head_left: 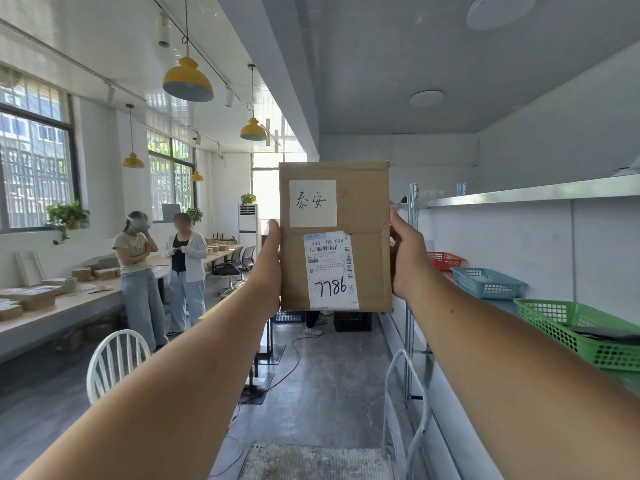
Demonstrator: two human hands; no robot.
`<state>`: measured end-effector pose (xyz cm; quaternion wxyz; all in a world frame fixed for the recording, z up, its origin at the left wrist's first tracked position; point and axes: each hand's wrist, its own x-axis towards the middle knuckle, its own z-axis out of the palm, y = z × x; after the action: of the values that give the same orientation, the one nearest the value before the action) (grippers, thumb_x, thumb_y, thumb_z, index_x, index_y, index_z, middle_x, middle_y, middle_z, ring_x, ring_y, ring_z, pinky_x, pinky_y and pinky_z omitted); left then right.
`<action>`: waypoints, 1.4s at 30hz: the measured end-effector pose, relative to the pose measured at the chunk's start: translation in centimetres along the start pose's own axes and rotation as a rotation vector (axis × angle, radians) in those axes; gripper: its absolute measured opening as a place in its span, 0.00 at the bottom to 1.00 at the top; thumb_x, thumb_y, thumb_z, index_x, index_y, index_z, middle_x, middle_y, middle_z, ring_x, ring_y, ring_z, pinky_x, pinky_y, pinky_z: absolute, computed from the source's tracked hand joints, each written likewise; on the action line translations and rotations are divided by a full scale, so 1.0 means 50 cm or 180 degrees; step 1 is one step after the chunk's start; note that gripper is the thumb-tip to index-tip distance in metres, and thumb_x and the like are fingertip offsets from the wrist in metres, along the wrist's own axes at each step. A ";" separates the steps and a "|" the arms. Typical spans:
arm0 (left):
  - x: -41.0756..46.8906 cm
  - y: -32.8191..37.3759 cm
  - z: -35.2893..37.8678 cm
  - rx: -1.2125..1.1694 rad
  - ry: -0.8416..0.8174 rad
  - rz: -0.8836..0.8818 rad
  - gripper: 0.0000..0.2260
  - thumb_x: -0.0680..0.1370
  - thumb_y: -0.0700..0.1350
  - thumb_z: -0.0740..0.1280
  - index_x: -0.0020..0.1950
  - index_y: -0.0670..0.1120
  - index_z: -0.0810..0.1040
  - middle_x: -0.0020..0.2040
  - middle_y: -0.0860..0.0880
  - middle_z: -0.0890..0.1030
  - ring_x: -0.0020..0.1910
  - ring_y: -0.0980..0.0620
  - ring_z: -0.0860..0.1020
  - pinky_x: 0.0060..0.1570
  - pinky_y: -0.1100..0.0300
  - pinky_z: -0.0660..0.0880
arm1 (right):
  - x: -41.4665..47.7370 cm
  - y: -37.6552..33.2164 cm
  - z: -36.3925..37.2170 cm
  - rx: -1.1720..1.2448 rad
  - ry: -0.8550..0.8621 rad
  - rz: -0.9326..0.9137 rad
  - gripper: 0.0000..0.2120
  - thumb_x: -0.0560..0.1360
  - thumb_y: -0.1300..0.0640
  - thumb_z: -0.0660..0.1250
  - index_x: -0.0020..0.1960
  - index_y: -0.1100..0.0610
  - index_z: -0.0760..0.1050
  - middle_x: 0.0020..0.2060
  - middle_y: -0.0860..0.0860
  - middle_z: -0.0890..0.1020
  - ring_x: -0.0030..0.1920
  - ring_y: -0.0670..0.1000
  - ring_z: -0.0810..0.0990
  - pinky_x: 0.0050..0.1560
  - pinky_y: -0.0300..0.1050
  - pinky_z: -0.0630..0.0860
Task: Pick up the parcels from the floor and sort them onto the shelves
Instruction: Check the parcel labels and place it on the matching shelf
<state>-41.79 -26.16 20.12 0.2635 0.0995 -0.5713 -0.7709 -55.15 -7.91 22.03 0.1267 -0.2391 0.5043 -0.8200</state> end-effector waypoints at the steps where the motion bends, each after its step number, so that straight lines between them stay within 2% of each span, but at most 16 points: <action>1: 0.001 -0.002 0.003 -0.0033 -0.0001 -0.0010 0.37 0.74 0.79 0.58 0.65 0.53 0.85 0.59 0.44 0.88 0.58 0.37 0.87 0.66 0.34 0.78 | 0.002 0.000 -0.006 -0.0046 0.0013 -0.0016 0.28 0.76 0.30 0.69 0.66 0.47 0.85 0.62 0.58 0.87 0.65 0.64 0.83 0.71 0.69 0.75; 6: 0.009 -0.006 0.012 -0.0015 -0.0106 0.0014 0.35 0.76 0.77 0.59 0.65 0.52 0.85 0.59 0.43 0.89 0.55 0.37 0.88 0.59 0.39 0.82 | 0.004 0.011 -0.031 -0.0159 -0.0027 0.0064 0.34 0.73 0.24 0.66 0.69 0.45 0.83 0.63 0.57 0.87 0.66 0.64 0.83 0.72 0.71 0.74; 9: 0.013 -0.010 0.021 -0.0019 -0.0135 0.0019 0.35 0.75 0.77 0.60 0.66 0.52 0.84 0.59 0.43 0.88 0.56 0.37 0.87 0.61 0.37 0.81 | 0.005 0.015 -0.042 -0.0135 -0.0030 0.0081 0.35 0.73 0.24 0.64 0.69 0.46 0.83 0.63 0.58 0.87 0.65 0.65 0.84 0.72 0.71 0.74; 14: 0.025 -0.036 0.039 -0.0199 -0.0275 -0.0128 0.30 0.75 0.77 0.59 0.48 0.57 0.91 0.55 0.45 0.90 0.51 0.40 0.89 0.49 0.44 0.86 | 0.007 0.011 -0.061 -0.0166 0.0065 0.0003 0.34 0.76 0.25 0.62 0.69 0.47 0.83 0.62 0.58 0.88 0.65 0.64 0.84 0.72 0.70 0.75; 17: 0.032 -0.055 0.044 -0.0248 -0.0377 -0.0194 0.31 0.75 0.78 0.58 0.50 0.58 0.91 0.56 0.45 0.89 0.53 0.40 0.89 0.53 0.43 0.84 | 0.004 0.009 -0.074 -0.0237 0.0097 0.0019 0.35 0.76 0.25 0.62 0.70 0.48 0.82 0.63 0.58 0.87 0.66 0.64 0.84 0.72 0.70 0.74; 20: 0.039 -0.064 0.052 -0.0257 -0.0512 -0.0270 0.31 0.76 0.78 0.56 0.49 0.58 0.91 0.55 0.45 0.90 0.51 0.41 0.89 0.44 0.46 0.86 | -0.006 0.014 -0.087 -0.0224 0.0259 -0.0047 0.35 0.76 0.25 0.62 0.68 0.49 0.84 0.61 0.58 0.88 0.64 0.63 0.86 0.71 0.67 0.76; 22: 0.045 -0.074 0.059 -0.0252 -0.0638 -0.0283 0.31 0.77 0.77 0.56 0.49 0.58 0.91 0.54 0.46 0.90 0.50 0.41 0.89 0.40 0.47 0.86 | -0.018 0.021 -0.097 -0.0135 0.0367 0.0016 0.33 0.75 0.24 0.62 0.64 0.48 0.87 0.58 0.56 0.90 0.60 0.61 0.88 0.63 0.62 0.83; 23: 0.046 -0.079 0.062 -0.0279 -0.0681 -0.0325 0.31 0.76 0.77 0.57 0.49 0.58 0.91 0.54 0.45 0.90 0.50 0.41 0.89 0.41 0.47 0.86 | -0.024 0.025 -0.104 -0.0097 0.0415 0.0052 0.32 0.75 0.24 0.62 0.59 0.47 0.89 0.55 0.56 0.90 0.56 0.60 0.90 0.54 0.58 0.86; 24: 0.046 -0.083 0.066 -0.0313 -0.0712 -0.0365 0.31 0.76 0.77 0.58 0.48 0.58 0.91 0.53 0.45 0.90 0.49 0.41 0.89 0.40 0.47 0.86 | -0.031 0.028 -0.111 -0.0081 0.0471 0.0060 0.30 0.76 0.24 0.62 0.53 0.46 0.90 0.52 0.55 0.91 0.51 0.58 0.91 0.46 0.55 0.87; 25: 0.047 -0.088 0.069 -0.0335 -0.0756 -0.0386 0.30 0.76 0.77 0.58 0.47 0.58 0.91 0.52 0.45 0.90 0.48 0.41 0.89 0.38 0.47 0.86 | -0.038 0.030 -0.116 -0.0089 0.0530 0.0044 0.30 0.76 0.24 0.62 0.51 0.46 0.91 0.50 0.55 0.91 0.49 0.58 0.91 0.43 0.53 0.87; 28: 0.052 -0.100 0.076 -0.0289 -0.0921 -0.0403 0.29 0.77 0.76 0.57 0.47 0.59 0.91 0.52 0.46 0.90 0.47 0.42 0.90 0.35 0.49 0.85 | -0.070 0.028 -0.116 -0.0124 0.0729 -0.0003 0.36 0.74 0.23 0.62 0.64 0.50 0.86 0.57 0.58 0.89 0.58 0.63 0.89 0.59 0.60 0.84; 30: 0.049 -0.102 0.081 -0.0335 -0.1085 -0.0460 0.30 0.76 0.78 0.57 0.49 0.59 0.91 0.54 0.46 0.90 0.50 0.42 0.89 0.39 0.48 0.86 | -0.092 0.024 -0.112 -0.0152 0.0931 -0.0054 0.39 0.75 0.23 0.62 0.68 0.53 0.84 0.60 0.59 0.88 0.59 0.62 0.88 0.59 0.58 0.84; 32: 0.049 -0.104 0.084 -0.0385 -0.1212 -0.0498 0.31 0.76 0.78 0.56 0.48 0.60 0.91 0.53 0.46 0.90 0.49 0.42 0.89 0.39 0.48 0.86 | -0.108 0.015 -0.110 -0.0210 0.1067 -0.0111 0.37 0.76 0.23 0.60 0.63 0.52 0.87 0.57 0.58 0.89 0.55 0.61 0.89 0.50 0.54 0.86; 35: 0.046 -0.110 0.080 -0.0416 -0.1478 -0.0585 0.31 0.78 0.76 0.54 0.46 0.60 0.91 0.51 0.47 0.91 0.47 0.43 0.90 0.35 0.49 0.85 | -0.141 0.014 -0.101 -0.0161 0.1098 -0.0138 0.35 0.77 0.23 0.58 0.47 0.49 0.91 0.50 0.55 0.91 0.47 0.58 0.91 0.40 0.51 0.87; 39: 0.035 -0.119 0.083 -0.0419 -0.1839 -0.0750 0.32 0.76 0.78 0.54 0.49 0.59 0.91 0.54 0.46 0.90 0.49 0.41 0.89 0.36 0.46 0.86 | -0.199 0.022 -0.103 -0.0171 0.1331 -0.0204 0.33 0.77 0.23 0.57 0.48 0.46 0.91 0.53 0.55 0.91 0.51 0.58 0.91 0.48 0.53 0.84; 42: 0.012 -0.126 0.096 -0.0403 -0.2011 -0.0875 0.33 0.76 0.78 0.55 0.49 0.58 0.91 0.53 0.45 0.90 0.48 0.40 0.89 0.36 0.45 0.85 | -0.247 0.020 -0.112 -0.0185 0.1414 -0.0227 0.33 0.77 0.22 0.57 0.49 0.44 0.91 0.52 0.55 0.91 0.51 0.58 0.91 0.42 0.54 0.87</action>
<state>-46.28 -21.19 15.90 -0.0270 -0.0846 -0.5570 -0.8258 -47.58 1.47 15.79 -0.0235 -0.0739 0.5345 -0.8416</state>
